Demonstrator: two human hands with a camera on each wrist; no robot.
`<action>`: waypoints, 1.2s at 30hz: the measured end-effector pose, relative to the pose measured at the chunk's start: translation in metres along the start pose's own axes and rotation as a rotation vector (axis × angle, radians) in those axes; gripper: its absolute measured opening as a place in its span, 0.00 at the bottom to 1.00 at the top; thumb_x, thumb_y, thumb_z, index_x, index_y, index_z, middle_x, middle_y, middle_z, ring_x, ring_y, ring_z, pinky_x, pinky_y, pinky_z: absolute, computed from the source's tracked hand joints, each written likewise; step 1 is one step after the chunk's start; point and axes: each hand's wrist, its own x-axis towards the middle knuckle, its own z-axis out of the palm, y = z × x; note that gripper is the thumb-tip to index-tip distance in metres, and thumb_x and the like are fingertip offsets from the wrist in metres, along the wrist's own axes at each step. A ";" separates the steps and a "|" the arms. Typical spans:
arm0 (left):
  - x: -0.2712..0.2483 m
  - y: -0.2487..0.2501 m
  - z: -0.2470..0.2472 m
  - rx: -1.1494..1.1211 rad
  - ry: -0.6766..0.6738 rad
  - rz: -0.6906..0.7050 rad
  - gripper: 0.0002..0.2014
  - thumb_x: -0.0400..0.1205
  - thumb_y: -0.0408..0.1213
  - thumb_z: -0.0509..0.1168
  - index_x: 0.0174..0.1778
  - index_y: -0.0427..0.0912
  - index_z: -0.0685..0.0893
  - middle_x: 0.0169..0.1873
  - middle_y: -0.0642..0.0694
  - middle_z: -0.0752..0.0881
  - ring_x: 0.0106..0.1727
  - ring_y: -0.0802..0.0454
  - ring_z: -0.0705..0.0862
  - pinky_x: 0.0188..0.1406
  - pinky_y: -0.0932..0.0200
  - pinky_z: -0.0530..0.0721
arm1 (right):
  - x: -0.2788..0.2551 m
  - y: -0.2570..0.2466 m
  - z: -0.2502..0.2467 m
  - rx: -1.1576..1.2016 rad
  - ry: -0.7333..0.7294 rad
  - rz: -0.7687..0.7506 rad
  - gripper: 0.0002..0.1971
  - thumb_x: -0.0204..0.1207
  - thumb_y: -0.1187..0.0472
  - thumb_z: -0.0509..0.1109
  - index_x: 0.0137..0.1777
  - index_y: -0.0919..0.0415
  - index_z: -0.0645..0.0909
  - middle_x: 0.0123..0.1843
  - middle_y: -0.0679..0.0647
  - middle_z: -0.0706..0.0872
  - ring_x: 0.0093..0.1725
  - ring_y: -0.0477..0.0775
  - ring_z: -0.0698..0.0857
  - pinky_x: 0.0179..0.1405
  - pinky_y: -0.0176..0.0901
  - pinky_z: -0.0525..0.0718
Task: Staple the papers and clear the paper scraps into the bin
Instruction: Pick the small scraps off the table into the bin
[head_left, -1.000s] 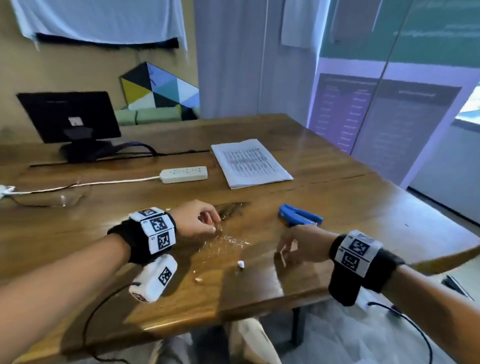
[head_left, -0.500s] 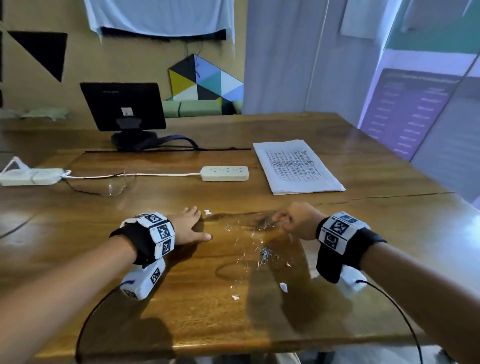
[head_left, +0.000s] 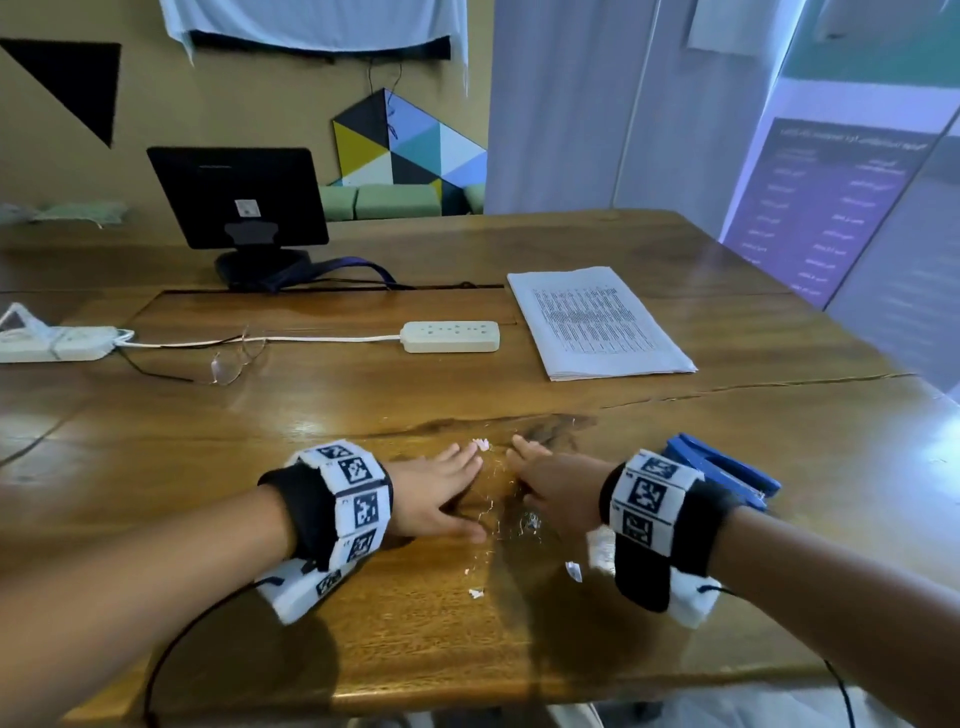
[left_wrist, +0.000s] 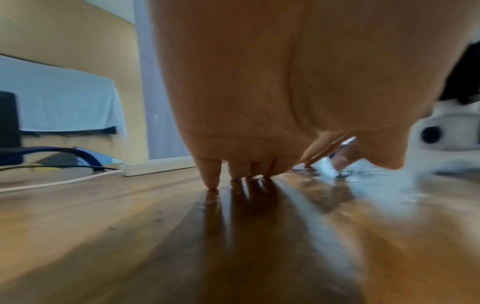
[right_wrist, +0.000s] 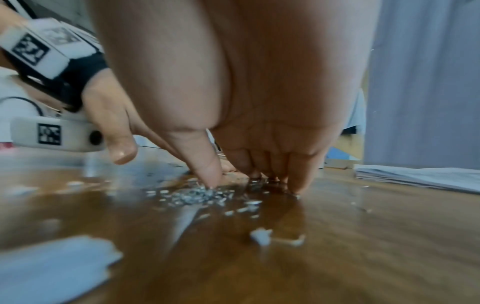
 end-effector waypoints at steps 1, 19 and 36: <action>-0.004 0.006 0.004 0.002 -0.005 0.031 0.47 0.80 0.65 0.51 0.82 0.39 0.34 0.82 0.44 0.32 0.84 0.50 0.36 0.85 0.48 0.45 | -0.006 -0.005 0.002 0.016 -0.022 -0.030 0.31 0.85 0.61 0.53 0.83 0.63 0.44 0.85 0.59 0.40 0.85 0.58 0.50 0.83 0.54 0.57; 0.039 -0.089 -0.065 -0.117 0.233 -0.331 0.39 0.84 0.58 0.52 0.83 0.38 0.46 0.84 0.42 0.51 0.84 0.46 0.54 0.82 0.53 0.55 | 0.044 0.040 -0.046 0.113 0.065 0.183 0.15 0.82 0.61 0.54 0.61 0.64 0.78 0.59 0.59 0.84 0.55 0.58 0.82 0.56 0.46 0.79; 0.091 -0.065 -0.073 0.019 0.159 -0.310 0.34 0.86 0.55 0.45 0.83 0.37 0.48 0.84 0.42 0.47 0.84 0.43 0.56 0.81 0.51 0.58 | 0.044 0.071 -0.013 0.084 0.001 0.201 0.33 0.86 0.50 0.49 0.82 0.67 0.39 0.85 0.61 0.39 0.85 0.58 0.44 0.84 0.50 0.50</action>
